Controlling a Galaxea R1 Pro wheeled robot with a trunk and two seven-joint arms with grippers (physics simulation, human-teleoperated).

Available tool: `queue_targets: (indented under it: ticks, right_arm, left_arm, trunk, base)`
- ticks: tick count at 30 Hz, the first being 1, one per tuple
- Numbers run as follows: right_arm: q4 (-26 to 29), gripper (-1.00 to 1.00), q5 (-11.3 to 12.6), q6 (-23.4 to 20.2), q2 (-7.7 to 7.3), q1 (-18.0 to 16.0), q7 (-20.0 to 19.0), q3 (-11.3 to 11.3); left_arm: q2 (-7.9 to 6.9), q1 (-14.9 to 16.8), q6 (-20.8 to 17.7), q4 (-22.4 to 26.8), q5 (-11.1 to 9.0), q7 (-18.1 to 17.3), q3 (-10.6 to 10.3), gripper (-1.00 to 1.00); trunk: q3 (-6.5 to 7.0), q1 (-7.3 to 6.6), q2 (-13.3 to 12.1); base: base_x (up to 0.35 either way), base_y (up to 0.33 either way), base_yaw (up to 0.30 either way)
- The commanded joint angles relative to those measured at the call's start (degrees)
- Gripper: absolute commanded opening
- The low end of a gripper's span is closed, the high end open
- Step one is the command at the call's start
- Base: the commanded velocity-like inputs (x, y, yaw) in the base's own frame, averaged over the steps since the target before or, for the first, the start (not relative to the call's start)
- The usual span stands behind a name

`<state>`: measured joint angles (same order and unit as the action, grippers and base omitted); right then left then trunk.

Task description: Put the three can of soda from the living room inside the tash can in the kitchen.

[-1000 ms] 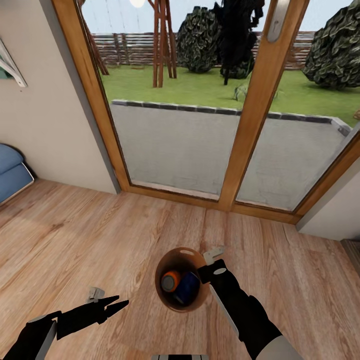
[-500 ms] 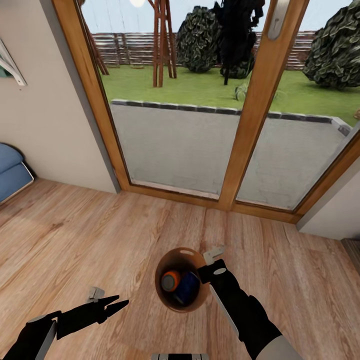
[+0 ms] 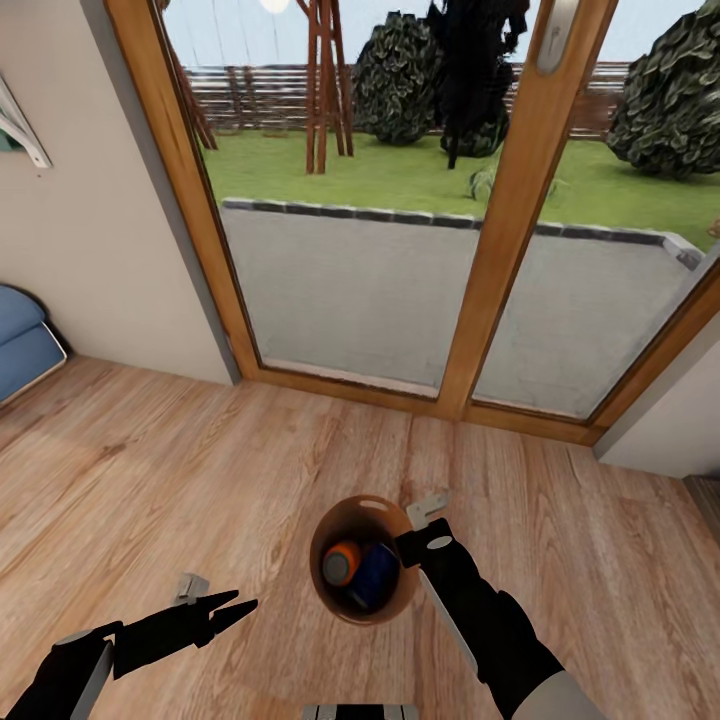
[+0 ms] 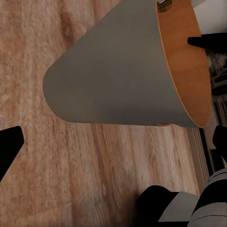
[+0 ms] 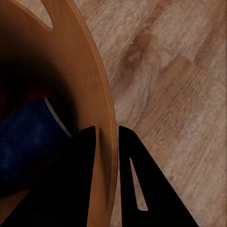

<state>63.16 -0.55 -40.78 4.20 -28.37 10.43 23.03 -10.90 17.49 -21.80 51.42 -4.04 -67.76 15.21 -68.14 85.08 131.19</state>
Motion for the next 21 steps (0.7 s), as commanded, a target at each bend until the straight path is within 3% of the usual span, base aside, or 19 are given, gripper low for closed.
queue_targets:
  ticks: [1, 21]
  right_arm:
    - [0.0, -1.0, 0.4, 0.1, 0.01, 0.0, -0.3, 0.0]
    - [0.0, -1.0, 0.4, 0.1, 0.01, 0.0, -0.4, 0.1]
  left_arm:
    - [0.0, 0.0, 0.0, 0.0, 0.0, 0.0, 0.0, 1.0]
    - [0.0, 0.0, 0.0, 0.1, 0.0, 0.0, 0.0, 1.0]
  trunk:
    - [-0.18, 0.22, 0.4]
    - [-1.08, 1.32, 2.4]
  base:
    - [0.0, 0.0, 0.0]
    - [0.0, 0.0, 0.0]
